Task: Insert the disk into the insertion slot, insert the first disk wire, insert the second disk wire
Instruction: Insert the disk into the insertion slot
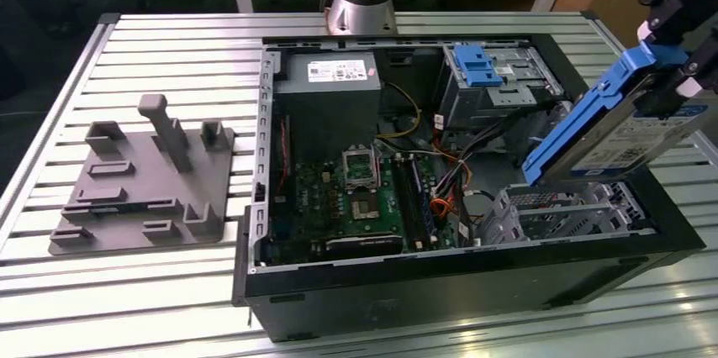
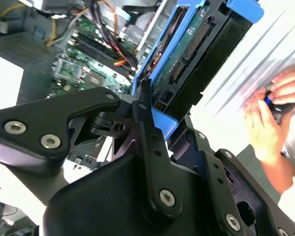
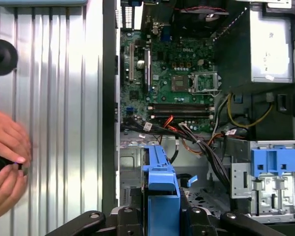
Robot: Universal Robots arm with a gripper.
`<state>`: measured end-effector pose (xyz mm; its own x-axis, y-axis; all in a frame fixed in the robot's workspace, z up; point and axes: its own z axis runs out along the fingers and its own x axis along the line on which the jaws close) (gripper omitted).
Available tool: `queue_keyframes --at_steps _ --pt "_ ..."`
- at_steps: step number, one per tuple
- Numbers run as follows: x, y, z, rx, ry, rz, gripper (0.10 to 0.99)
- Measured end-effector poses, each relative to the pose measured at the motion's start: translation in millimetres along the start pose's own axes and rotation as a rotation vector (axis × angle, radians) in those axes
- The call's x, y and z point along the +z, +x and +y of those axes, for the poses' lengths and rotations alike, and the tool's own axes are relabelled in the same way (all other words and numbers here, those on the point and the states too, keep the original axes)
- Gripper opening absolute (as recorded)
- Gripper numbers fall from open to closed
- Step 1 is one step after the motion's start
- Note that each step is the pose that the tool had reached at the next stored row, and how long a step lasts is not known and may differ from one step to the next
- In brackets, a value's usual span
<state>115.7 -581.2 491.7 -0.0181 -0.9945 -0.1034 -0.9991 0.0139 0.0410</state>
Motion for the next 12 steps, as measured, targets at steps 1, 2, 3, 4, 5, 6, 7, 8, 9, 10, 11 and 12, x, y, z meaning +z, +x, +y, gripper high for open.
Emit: queue_keyframes --at_steps 1,2,3,4,5,6,7,8,9,10,11,12 --pt "0.0 0.2 0.0 0.0 0.0 -0.0061 0.365" --pt "0.0 0.2 0.0 0.0 0.0 -0.0064 0.365" --pt "0.0 0.1 0.0 0.0 0.0 -0.0067 0.365" --pt "0.0 0.2 0.0 0.0 0.0 -0.007 0.365" --pt "0.0 0.2 0.0 0.0 0.0 -0.0071 0.365" --pt "0.0 0.2 0.0 -0.001 0.001 -0.007 0.365" --pt "0.1 0.3 0.0 -0.001 0.004 -0.0071 0.365" --pt "0.1 0.3 0.0 -0.002 0.008 -0.0071 0.365" --pt "0.1 0.3 0.0 -0.005 0.011 -0.0071 0.365" --pt "0.0 0.2 -0.1 -0.008 0.014 -0.007 0.365" --pt "0.0 0.2 -0.1 -0.013 0.014 -0.0068 0.365" --pt "0.1 0.3 -0.1 -0.02 0.014 -0.0066 0.365"
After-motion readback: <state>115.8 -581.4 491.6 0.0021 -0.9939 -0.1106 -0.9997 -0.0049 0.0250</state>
